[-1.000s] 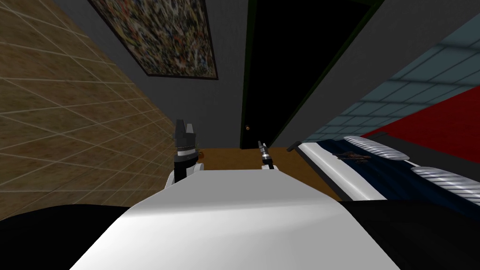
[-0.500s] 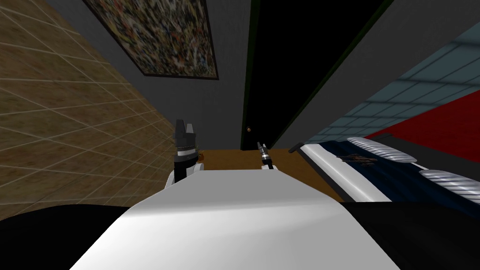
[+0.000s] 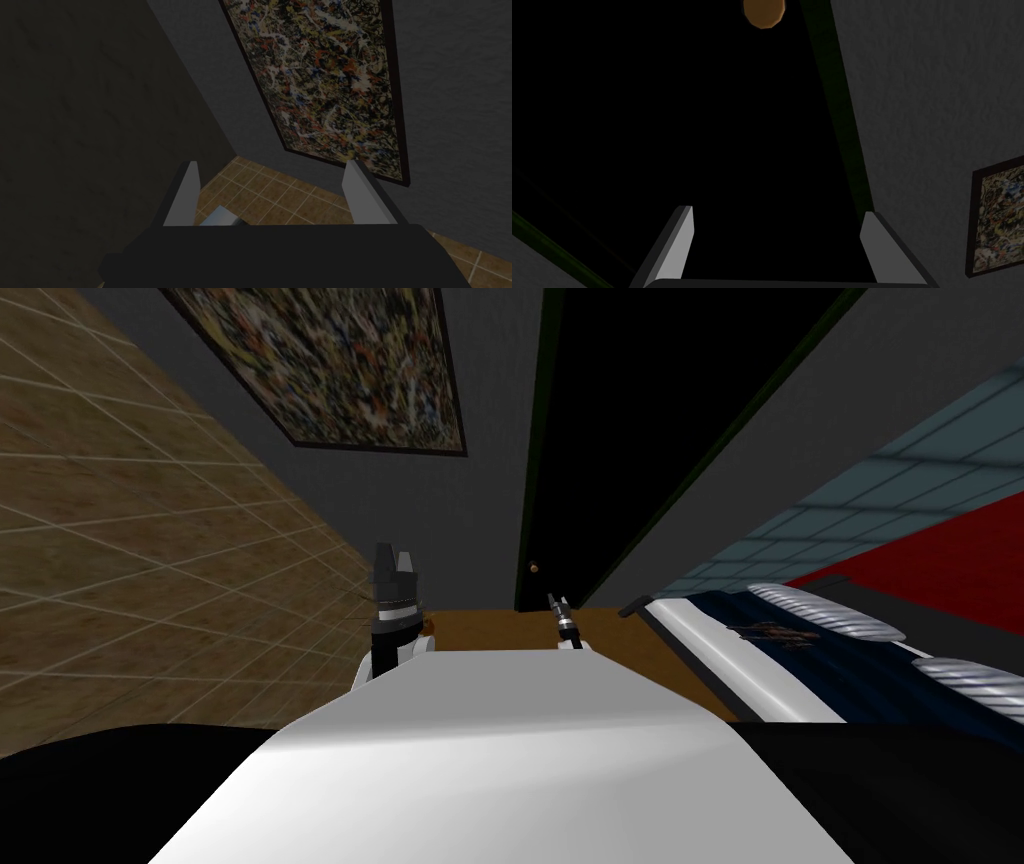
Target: Pull the door open
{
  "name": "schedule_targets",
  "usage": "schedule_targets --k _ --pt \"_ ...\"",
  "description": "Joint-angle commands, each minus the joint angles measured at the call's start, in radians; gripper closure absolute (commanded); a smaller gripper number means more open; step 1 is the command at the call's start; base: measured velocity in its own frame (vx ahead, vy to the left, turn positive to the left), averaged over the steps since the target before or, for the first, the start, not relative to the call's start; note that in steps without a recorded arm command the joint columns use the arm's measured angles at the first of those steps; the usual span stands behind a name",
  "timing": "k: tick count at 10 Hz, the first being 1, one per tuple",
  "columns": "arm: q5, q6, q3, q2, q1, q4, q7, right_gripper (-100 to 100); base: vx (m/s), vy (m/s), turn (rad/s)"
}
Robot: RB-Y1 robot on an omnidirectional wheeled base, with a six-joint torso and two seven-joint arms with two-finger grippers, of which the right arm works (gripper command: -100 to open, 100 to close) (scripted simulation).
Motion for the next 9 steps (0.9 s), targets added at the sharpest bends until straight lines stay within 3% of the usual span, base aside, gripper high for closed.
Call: schedule_targets --k 1,9 --pt "0.0 -0.01 -0.001 -0.003 -0.012 0.032 0.033 -100 0.083 0.039 0.003" --pt "-0.003 -0.058 -0.006 -0.016 -0.073 0.189 0.171 -100 0.1 0.036 -0.001"
